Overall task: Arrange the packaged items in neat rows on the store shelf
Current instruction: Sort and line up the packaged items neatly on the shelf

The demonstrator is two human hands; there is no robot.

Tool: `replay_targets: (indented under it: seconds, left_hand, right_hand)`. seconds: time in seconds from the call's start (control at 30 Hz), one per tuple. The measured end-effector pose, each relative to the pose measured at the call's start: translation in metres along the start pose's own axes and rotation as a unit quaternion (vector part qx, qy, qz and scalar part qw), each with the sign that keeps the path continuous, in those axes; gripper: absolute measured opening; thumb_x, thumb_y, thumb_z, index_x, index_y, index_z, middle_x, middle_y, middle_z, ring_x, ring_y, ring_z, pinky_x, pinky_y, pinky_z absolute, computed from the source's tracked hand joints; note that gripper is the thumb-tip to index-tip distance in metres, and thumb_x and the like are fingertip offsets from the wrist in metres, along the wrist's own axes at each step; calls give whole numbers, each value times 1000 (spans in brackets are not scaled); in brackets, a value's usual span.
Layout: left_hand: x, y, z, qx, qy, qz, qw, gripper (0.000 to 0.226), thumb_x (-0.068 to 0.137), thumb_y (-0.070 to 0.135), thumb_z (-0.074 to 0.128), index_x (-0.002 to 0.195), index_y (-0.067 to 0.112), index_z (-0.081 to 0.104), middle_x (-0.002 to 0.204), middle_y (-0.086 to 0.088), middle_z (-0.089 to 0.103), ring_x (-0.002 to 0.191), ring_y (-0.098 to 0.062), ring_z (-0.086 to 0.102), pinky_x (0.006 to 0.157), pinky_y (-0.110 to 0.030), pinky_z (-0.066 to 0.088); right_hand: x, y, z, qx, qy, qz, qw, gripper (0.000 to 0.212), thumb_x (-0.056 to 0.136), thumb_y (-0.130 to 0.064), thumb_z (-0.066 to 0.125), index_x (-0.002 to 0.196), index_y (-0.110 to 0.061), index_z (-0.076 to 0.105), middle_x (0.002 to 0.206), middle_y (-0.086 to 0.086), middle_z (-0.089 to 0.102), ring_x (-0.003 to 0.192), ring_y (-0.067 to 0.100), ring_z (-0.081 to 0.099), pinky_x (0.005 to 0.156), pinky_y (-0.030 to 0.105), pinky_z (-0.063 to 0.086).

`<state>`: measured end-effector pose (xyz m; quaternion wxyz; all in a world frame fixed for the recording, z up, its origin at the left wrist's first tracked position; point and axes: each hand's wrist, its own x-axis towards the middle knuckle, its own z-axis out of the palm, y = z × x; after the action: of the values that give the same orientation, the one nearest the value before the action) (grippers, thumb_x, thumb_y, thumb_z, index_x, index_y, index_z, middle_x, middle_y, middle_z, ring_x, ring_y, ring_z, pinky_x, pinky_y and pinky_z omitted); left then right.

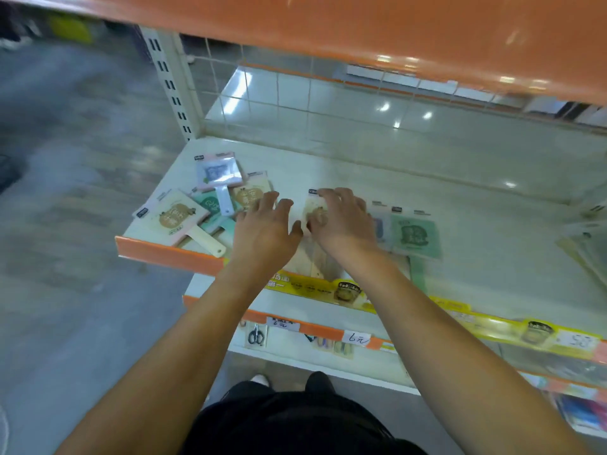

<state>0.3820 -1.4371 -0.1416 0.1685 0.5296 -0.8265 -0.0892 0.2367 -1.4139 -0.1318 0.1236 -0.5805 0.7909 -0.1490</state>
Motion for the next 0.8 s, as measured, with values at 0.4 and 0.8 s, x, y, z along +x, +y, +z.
replay_targets:
  seconds: [0.4,0.8]
  left_hand:
    - [-24,-92,-38,16,58,-111,992,39,88,34,56,119,11,59,130,-15,54,113,-38,53,88,-46,45]
    - [-15,-149,-47,14,53,-140,989,39,87,33,57,121,14,58,135,-9,51,120,-34,50,92,-44,43]
  right_hand:
    - [22,-92,42,5,-24,-117,993,52,92,-44,53,140,-26,43,145,3,38,128,33,38,101,43,41]
    - [52,-149,75,-2,2,-146,989,50,91,-43,57,137,-25,49,140,8,43,120,38,41,94,42,41]
